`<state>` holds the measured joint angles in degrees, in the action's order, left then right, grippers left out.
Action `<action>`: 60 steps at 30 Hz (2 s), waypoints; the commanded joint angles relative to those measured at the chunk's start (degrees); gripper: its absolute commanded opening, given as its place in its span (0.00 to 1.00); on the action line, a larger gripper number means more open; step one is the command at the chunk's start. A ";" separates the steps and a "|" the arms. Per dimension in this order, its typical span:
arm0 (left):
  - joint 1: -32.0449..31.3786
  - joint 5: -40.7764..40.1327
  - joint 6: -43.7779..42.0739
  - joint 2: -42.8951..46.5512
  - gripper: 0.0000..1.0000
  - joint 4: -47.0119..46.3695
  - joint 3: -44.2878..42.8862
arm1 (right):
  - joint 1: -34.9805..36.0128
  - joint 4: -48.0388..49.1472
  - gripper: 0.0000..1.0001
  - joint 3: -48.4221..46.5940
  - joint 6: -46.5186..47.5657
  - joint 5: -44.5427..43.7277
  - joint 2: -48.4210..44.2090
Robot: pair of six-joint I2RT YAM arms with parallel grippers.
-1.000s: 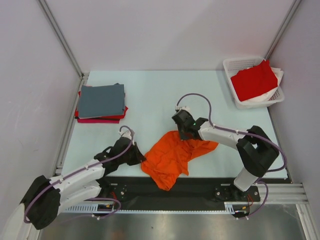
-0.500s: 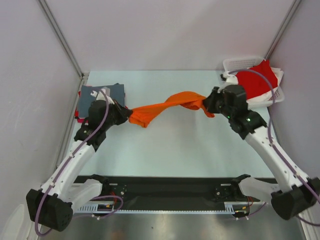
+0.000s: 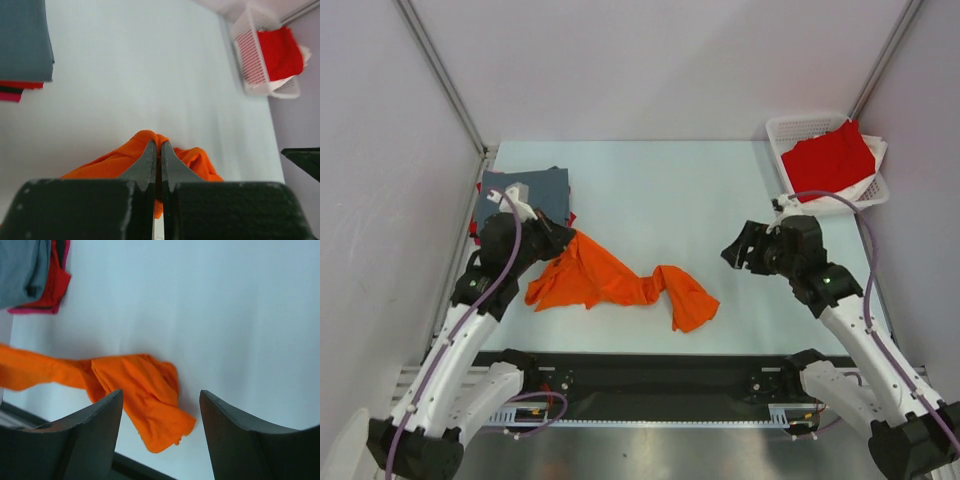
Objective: Fold and stack the t-shirts
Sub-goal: Flatten the tshirt out
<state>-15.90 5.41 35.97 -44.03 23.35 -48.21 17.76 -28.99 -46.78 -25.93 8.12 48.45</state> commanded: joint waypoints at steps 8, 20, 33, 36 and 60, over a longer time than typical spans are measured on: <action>3.94 -0.93 1.04 -6.16 0.00 -4.20 3.21 | 22.92 0.08 0.70 3.19 -2.72 -6.35 9.11; 6.67 -1.37 -0.28 -4.31 0.00 -2.00 2.94 | 32.42 1.57 0.66 6.53 -4.21 -14.71 17.37; 7.90 -1.63 -1.25 -4.92 0.00 -1.38 1.80 | 33.83 0.26 0.00 -2.67 -0.88 -21.82 26.97; 9.04 -1.37 -2.03 -5.36 0.00 0.46 -1.00 | 33.40 -4.56 0.00 -7.16 1.14 -26.13 23.99; 10.63 7.33 0.59 5.56 0.00 14.45 -7.08 | 29.98 -26.38 0.00 -18.95 -5.10 -30.16 -7.07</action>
<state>-5.80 9.85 34.35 -32.16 41.60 -56.07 49.43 -53.60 -63.94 -30.65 -12.53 35.86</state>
